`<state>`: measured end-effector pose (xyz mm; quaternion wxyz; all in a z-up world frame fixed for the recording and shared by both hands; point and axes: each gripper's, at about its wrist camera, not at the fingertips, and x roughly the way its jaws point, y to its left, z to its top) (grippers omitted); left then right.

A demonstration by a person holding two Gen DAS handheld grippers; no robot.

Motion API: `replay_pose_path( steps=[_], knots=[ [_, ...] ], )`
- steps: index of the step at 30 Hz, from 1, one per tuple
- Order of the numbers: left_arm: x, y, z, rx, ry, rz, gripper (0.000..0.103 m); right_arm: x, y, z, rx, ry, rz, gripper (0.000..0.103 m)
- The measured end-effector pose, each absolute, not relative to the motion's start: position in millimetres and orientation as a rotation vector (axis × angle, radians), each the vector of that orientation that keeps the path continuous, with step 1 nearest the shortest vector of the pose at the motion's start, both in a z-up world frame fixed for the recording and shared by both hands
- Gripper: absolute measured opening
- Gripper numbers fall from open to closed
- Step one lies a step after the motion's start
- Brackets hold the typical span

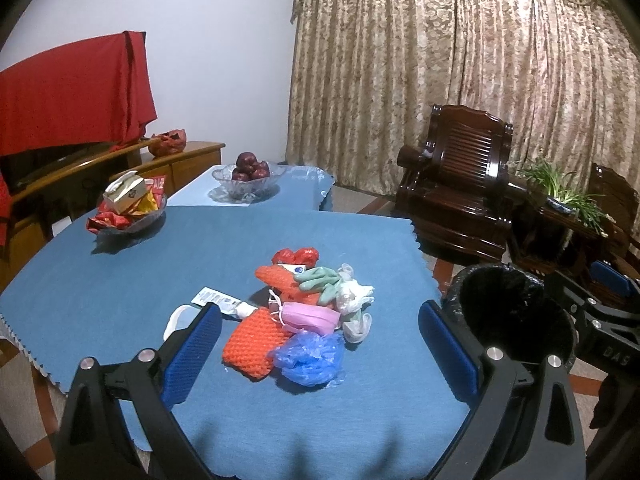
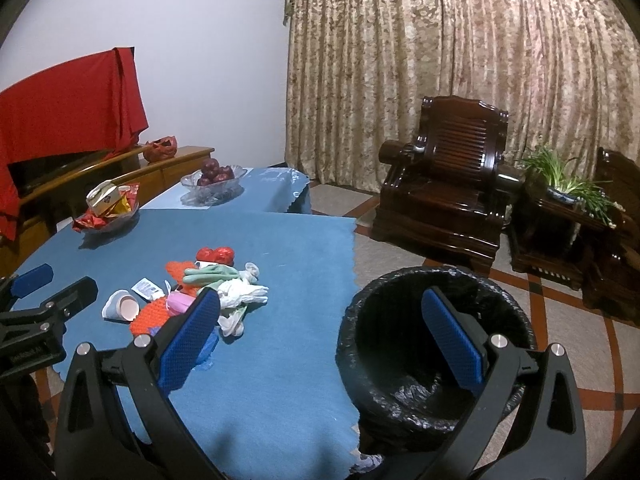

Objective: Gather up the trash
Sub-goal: 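Grasp the pink mask with the left gripper while the right gripper grasps the white cloth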

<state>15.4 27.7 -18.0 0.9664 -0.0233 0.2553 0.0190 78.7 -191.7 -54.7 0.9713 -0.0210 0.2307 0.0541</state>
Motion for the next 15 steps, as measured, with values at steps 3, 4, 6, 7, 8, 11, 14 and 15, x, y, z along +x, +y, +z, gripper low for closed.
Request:
replay_pose_path(
  steps=[3, 4, 6, 7, 8, 11, 14, 15],
  knots=[
    [23, 37, -29, -0.038, 0.501, 0.065, 0.097, 93, -185, -64, -0.046, 0.479, 0.13, 0.098],
    [25, 41, -33, -0.032, 0.493, 0.079, 0.097, 99, -182, -68, -0.047, 0.484, 0.14, 0.098],
    [32, 50, -42, -0.03, 0.496, 0.092, 0.097, 110, -176, -76, -0.052, 0.494, 0.158, 0.098],
    [35, 55, -47, -0.03, 0.497, 0.104, 0.097, 116, -172, -81, -0.058, 0.498, 0.167, 0.098],
    [38, 61, -52, -0.027, 0.498, 0.124, 0.097, 123, -168, -86, -0.066, 0.508, 0.173, 0.098],
    [47, 77, -70, -0.026, 0.518, 0.147, 0.097, 144, -157, -104, -0.077, 0.537, 0.197, 0.098],
    [56, 89, -90, -0.015, 0.55, 0.163, 0.097, 167, -146, -125, -0.068, 0.587, 0.214, 0.096],
    [59, 92, -94, -0.018, 0.555, 0.165, 0.097, 174, -141, -132, -0.065, 0.603, 0.223, 0.092]
  ],
)
